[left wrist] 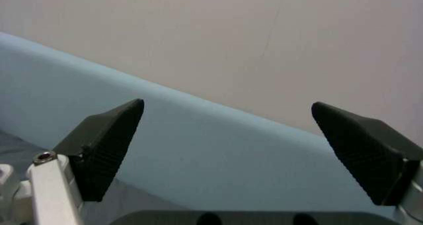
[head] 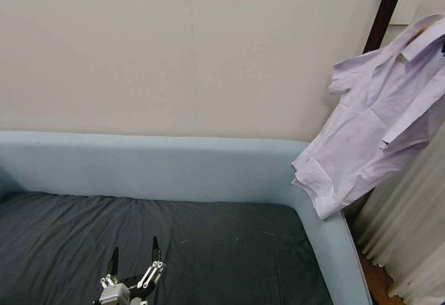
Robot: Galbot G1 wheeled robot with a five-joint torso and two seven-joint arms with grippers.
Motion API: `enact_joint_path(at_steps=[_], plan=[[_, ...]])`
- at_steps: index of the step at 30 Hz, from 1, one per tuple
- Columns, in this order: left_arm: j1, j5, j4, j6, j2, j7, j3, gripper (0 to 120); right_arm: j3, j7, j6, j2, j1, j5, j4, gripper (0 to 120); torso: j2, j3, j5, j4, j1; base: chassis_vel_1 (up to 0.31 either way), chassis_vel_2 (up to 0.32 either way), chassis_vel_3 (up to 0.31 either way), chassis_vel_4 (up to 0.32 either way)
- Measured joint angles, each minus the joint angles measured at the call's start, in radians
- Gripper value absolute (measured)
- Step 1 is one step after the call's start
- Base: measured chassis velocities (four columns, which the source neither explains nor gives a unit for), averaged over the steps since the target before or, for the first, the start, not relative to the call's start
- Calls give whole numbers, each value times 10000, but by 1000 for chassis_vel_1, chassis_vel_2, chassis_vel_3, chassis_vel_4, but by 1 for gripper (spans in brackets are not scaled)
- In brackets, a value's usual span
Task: Pick up the clothes from the sofa and hang them on the clothes hanger.
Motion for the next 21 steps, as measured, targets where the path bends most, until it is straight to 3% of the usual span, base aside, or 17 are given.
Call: enact_joint_path(at_steps=[3,7,12,14,18,21], plan=[[-12,-3,-2,-5,-6,-3,6,100,-140,-234,0,1,56,-306,-30,8,0,0,0,-2,-1,0,0,0,0],[-56,-29,14,-16,-22,-6,6,100,-739,-513,0,606,563,-953,-494,8,0,1,2,-3,-1,0,0,0,0],[-75,-192,5,-27,15,-10,-137,100,-2211,-786,0,2109,2228,-1708,-2098,8,-1,3,-2,2,0,0,0,0,0],[-85,-213,9,-28,19,-7,-154,100,-2318,-807,0,2242,2366,-1775,-2287,8,-1,3,-2,2,0,0,0,0,0],[-130,-383,38,-30,76,-8,-304,100,-2936,-1146,9,3461,3408,-2590,-4485,8,-1,4,0,0,0,0,0,0,0],[-153,-472,52,-31,105,-3,-358,100,-2956,-1330,23,3856,3649,-2981,-5242,8,0,3,-1,-1,0,0,0,0,0]])
